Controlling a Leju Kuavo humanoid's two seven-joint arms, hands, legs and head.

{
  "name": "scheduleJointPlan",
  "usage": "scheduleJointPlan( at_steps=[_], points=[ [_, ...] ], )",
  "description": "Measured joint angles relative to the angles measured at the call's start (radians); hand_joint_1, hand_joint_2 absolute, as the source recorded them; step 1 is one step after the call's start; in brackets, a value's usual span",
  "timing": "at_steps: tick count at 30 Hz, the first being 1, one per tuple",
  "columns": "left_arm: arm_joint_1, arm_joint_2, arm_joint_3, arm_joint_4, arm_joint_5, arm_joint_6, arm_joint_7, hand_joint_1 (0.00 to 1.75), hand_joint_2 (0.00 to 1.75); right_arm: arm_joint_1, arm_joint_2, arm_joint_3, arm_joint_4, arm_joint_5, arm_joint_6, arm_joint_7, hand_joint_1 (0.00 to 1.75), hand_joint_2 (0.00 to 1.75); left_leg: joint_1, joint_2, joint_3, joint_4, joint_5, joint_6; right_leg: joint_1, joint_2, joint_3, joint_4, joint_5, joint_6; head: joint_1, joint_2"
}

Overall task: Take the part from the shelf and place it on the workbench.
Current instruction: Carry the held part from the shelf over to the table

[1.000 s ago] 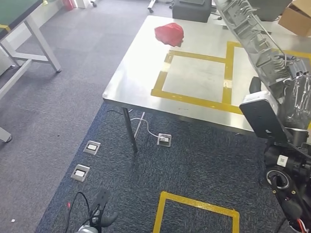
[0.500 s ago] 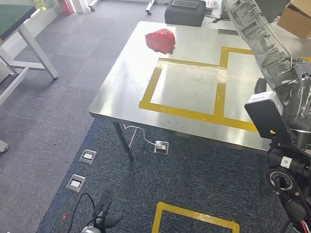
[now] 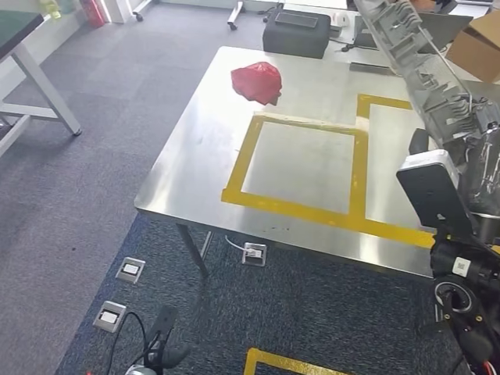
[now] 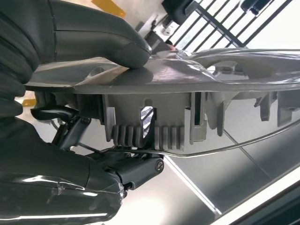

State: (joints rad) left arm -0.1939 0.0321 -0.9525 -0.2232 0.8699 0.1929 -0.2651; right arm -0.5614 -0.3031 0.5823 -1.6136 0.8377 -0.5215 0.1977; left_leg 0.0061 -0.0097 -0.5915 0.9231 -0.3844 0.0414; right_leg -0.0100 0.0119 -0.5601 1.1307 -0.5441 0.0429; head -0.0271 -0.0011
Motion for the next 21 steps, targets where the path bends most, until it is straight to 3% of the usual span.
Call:
scheduleJointPlan(
  at_steps=[2,3,4,5,7,8,9,12,14,17,18,19,21],
  points=[
    [0.001,-0.003,0.000,0.000,-0.005,0.000,0.000,0.00,1.75,0.007,-0.010,-0.002,-0.008,0.000,0.000,0.004,1.75,1.75,0.000,-0.001,0.020,0.000,-0.018,0.001,-0.001,-0.001,-0.077,0.106,-0.052,0.007,0.002,0.000],
    [0.003,-0.005,0.000,0.000,-0.007,0.000,0.000,0.00,1.75,0.011,-0.015,-0.003,-0.012,0.000,0.001,0.007,1.75,1.75,0.000,-0.003,0.034,0.000,-0.029,0.001,-0.001,-0.002,-0.097,0.115,-0.061,0.008,0.002,0.000],
    [0.004,-0.006,0.000,0.000,-0.008,0.000,0.000,0.00,1.75,0.014,-0.020,-0.004,-0.016,0.000,0.001,0.009,1.75,1.75,0.000,-0.004,0.049,0.001,-0.040,-0.001,-0.002,-0.002,-0.103,0.093,-0.050,0.009,0.003,0.000],
    [0.004,-0.008,0.000,0.000,-0.009,0.000,0.000,0.00,1.75,0.016,-0.024,-0.006,-0.019,0.000,0.002,0.012,1.75,1.75,0.000,-0.006,0.065,0.001,-0.052,-0.003,-0.002,-0.003,-0.095,0.036,-0.011,0.008,0.004,0.000],
    [0.004,-0.010,0.000,0.000,-0.010,0.000,0.000,0.00,1.75,0.020,-0.031,-0.008,-0.024,0.000,0.004,0.015,1.75,1.75,0.000,-0.007,0.093,0.002,-0.075,-0.010,0.000,-0.006,-0.071,-0.103,0.106,0.003,0.005,0.000],
    [0.003,-0.011,0.000,0.000,-0.010,0.000,0.001,0.00,1.75,0.022,-0.034,-0.009,-0.026,0.000,0.006,0.017,1.75,1.75,-0.001,-0.007,0.099,0.002,-0.083,-0.014,0.003,-0.006,-0.063,-0.154,0.146,-0.004,0.005,0.000],
    [0.002,-0.011,0.000,0.000,-0.011,0.000,0.001,0.00,1.75,0.023,-0.036,-0.009,-0.029,0.001,0.008,0.017,1.75,1.75,-0.002,-0.006,0.100,0.001,-0.089,-0.019,0.005,-0.005,-0.059,-0.179,0.168,-0.011,0.005,0.000],
    [-0.002,-0.010,0.000,0.000,-0.012,0.000,0.001,0.00,1.75,0.023,-0.040,-0.013,-0.044,0.002,0.014,0.023,1.75,1.75,-0.003,-0.004,0.101,0.007,-0.100,-0.032,0.006,-0.001,-0.043,-0.186,0.163,-0.031,0.004,0.000],
    [-0.004,-0.011,0.000,0.000,-0.014,0.002,0.000,0.00,1.75,0.024,-0.043,-0.017,-0.051,0.005,0.021,0.031,1.75,1.75,-0.001,-0.001,0.068,0.076,-0.110,-0.041,0.002,-0.002,-0.025,-0.192,0.158,-0.038,-0.001,0.000],
    [-0.003,-0.014,-0.001,0.000,-0.017,0.010,0.000,0.00,1.75,0.031,-0.046,-0.020,-0.052,0.010,0.032,0.038,1.75,1.75,0.001,0.004,-0.066,0.275,-0.177,-0.054,0.002,-0.002,-0.007,-0.195,0.143,-0.044,-0.008,0.000],
    [-0.002,-0.014,-0.001,0.000,-0.018,0.013,0.000,0.00,1.75,0.035,-0.048,-0.020,-0.052,0.010,0.036,0.038,1.75,1.75,0.001,0.004,-0.099,0.307,-0.190,-0.054,0.004,0.000,-0.001,-0.195,0.136,-0.045,-0.009,0.000],
    [0.000,-0.014,-0.001,0.000,-0.018,0.016,-0.001,0.00,1.75,0.039,-0.049,-0.020,-0.052,0.010,0.039,0.038,1.75,1.75,-0.001,0.004,-0.114,0.302,-0.180,-0.050,0.006,0.001,0.007,-0.195,0.130,-0.046,-0.012,0.000],
    [0.000,-0.015,-0.001,0.000,-0.018,0.021,-0.003,0.00,1.75,0.044,-0.051,-0.020,-0.052,0.010,0.045,0.040,1.75,1.75,-0.006,0.004,-0.099,0.206,-0.098,-0.031,0.011,0.003,0.025,-0.195,0.117,-0.047,-0.016,0.000]
  ],
)
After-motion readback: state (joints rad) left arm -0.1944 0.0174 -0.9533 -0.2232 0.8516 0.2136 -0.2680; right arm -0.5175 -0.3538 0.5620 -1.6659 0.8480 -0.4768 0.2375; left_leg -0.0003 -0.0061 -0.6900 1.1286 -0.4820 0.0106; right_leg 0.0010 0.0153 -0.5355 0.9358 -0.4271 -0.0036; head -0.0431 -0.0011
